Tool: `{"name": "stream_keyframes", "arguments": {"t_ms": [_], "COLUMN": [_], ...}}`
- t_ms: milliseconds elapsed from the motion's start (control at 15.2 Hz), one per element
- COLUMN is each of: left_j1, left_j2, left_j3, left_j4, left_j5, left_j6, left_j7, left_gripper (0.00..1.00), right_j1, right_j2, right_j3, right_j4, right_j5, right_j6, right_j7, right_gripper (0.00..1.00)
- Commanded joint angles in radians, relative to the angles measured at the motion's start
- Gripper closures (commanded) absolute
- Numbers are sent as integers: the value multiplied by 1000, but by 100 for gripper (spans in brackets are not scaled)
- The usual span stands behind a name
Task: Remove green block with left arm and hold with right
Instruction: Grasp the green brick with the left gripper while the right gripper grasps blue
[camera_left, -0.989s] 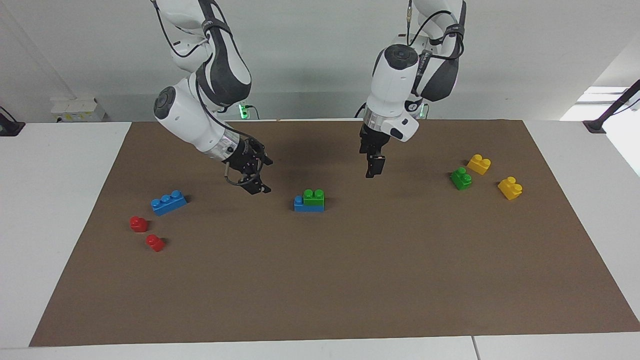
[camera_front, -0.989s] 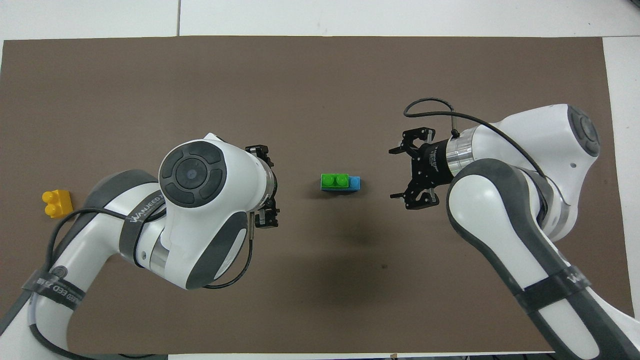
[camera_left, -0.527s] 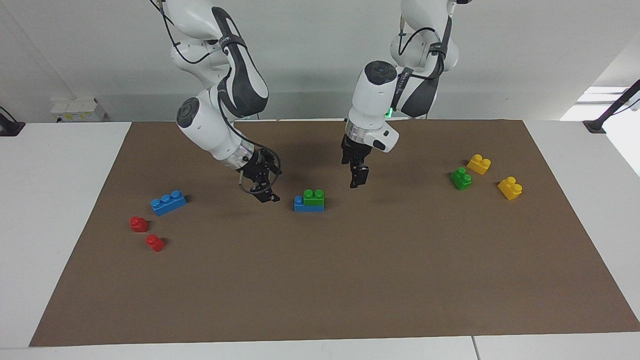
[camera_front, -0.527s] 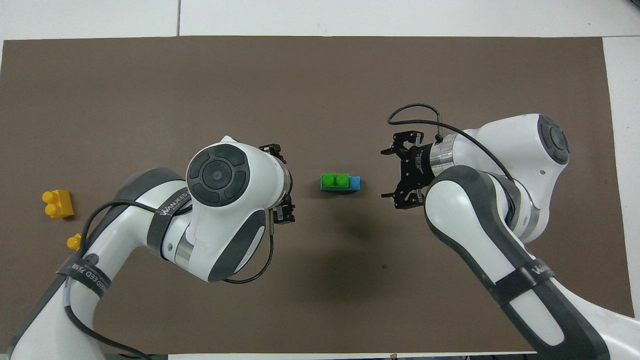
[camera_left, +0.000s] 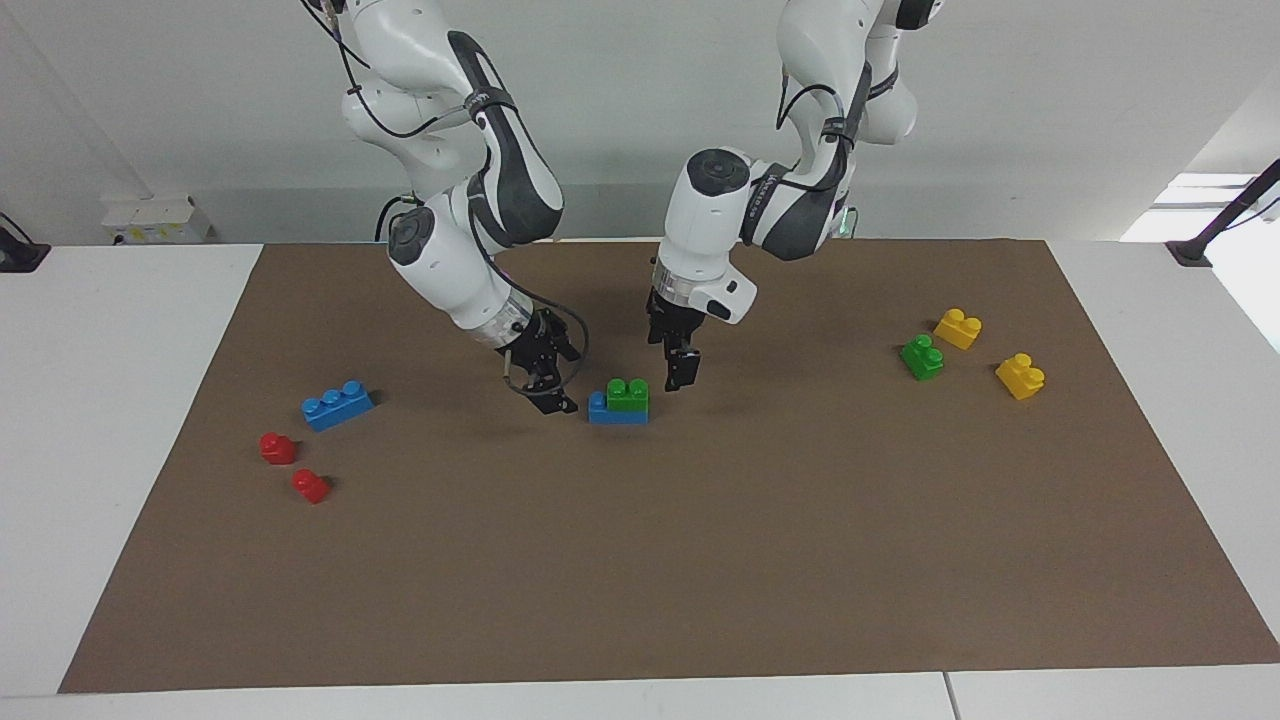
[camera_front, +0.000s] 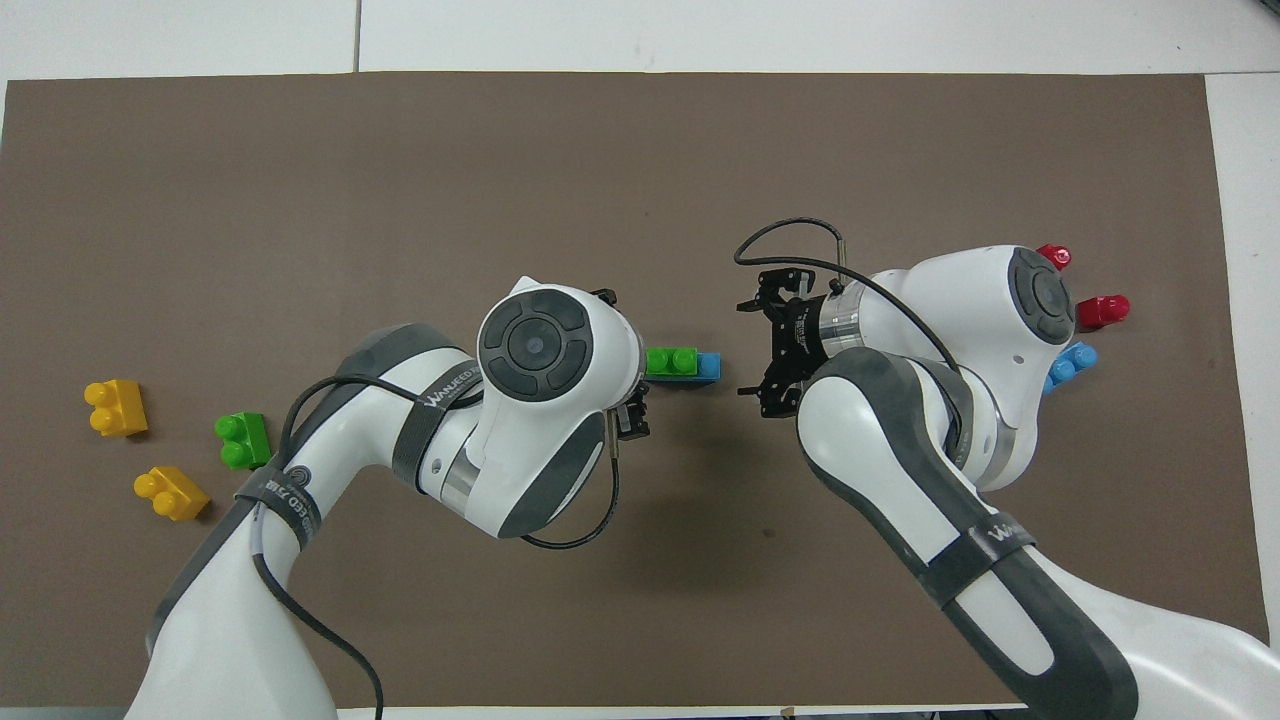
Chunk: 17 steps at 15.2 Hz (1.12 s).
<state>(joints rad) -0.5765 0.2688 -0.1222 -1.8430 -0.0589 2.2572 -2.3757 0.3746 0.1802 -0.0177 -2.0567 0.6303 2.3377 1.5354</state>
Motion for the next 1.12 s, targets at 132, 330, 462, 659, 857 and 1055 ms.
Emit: {"name": "stream_keyframes", "arguments": {"t_ms": [132,330,462,659,857,1055], "left_j1": [-36,-51,-51,-62,-62,-63], "left_j2": [83,90,99,121,122,139], "left_j3": [16,16,16,16,16,18], "left_j4": [97,94,96,100,99,100], "left_j5": [-1,1,11,33,33,34], "left_j6": [-39,-36,-27,-25,-18,-4], "left_j7": [-37,-45,-60,-80,-85,-88], "left_gripper": [0,0,0,0,0,0], "right_j1": [24,44,46,47,52,79], "right_j2": [30,59,74,100,114,131], "right_j3": [2,1,1,1,2,2], "right_j4": [-17,-14,-14,-14,-16,-14], "right_j5": [23,31,49,49,49,58], "right_j6": [78,112,133,149,167,209], "right_j7": [5,3,-3,-14,-20,-14], "right_gripper": [5,4,4,4,4,4]}}
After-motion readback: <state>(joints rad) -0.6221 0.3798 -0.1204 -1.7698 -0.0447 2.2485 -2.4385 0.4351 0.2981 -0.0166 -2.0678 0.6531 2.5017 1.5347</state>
